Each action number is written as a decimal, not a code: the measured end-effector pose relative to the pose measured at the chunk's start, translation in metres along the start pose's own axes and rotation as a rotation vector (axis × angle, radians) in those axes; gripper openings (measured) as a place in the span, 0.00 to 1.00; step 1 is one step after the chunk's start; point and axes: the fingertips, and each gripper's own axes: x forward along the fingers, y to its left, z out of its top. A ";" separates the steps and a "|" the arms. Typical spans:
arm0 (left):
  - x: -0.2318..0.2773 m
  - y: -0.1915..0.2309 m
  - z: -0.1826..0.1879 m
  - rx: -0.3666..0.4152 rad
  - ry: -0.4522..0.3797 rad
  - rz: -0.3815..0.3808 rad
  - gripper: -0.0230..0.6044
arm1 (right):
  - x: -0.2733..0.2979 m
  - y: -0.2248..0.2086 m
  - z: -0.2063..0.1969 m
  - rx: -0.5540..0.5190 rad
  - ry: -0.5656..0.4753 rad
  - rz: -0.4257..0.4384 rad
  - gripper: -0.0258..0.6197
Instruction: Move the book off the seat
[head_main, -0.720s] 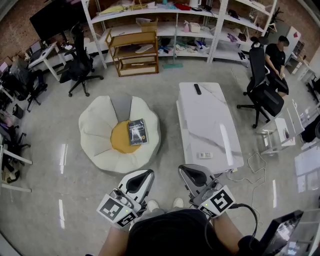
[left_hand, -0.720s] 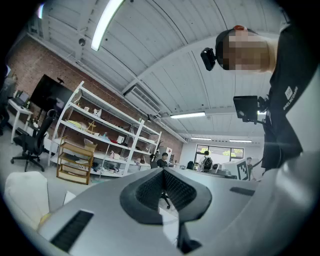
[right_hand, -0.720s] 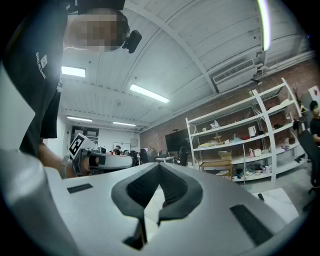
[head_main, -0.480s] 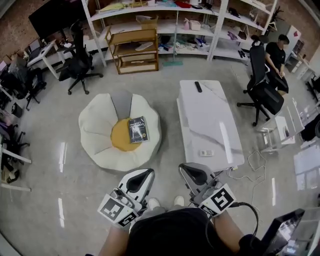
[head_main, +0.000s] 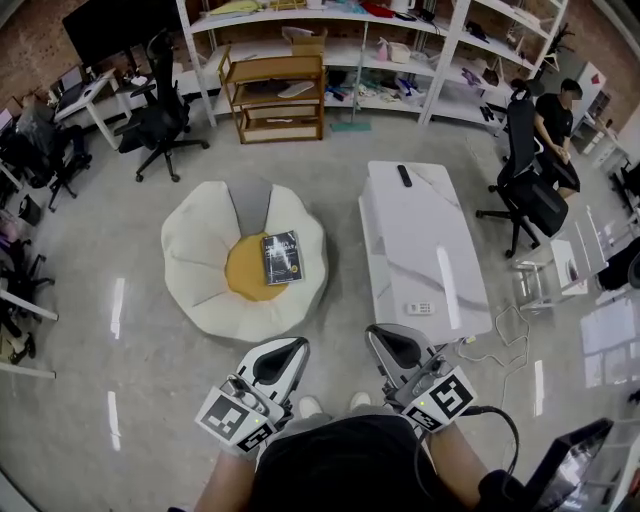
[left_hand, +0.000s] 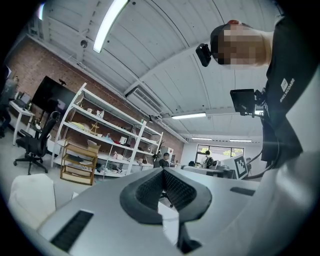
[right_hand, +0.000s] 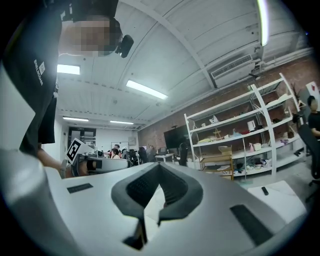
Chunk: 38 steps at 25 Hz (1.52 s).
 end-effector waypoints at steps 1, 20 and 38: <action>-0.005 0.005 -0.002 0.000 0.006 0.001 0.04 | 0.004 0.002 -0.003 -0.001 0.005 -0.007 0.05; 0.024 0.119 -0.008 -0.045 0.054 0.103 0.04 | 0.101 -0.072 -0.032 0.066 0.038 0.001 0.05; 0.217 0.262 -0.027 -0.125 0.204 0.288 0.04 | 0.210 -0.288 -0.070 0.217 0.129 0.147 0.05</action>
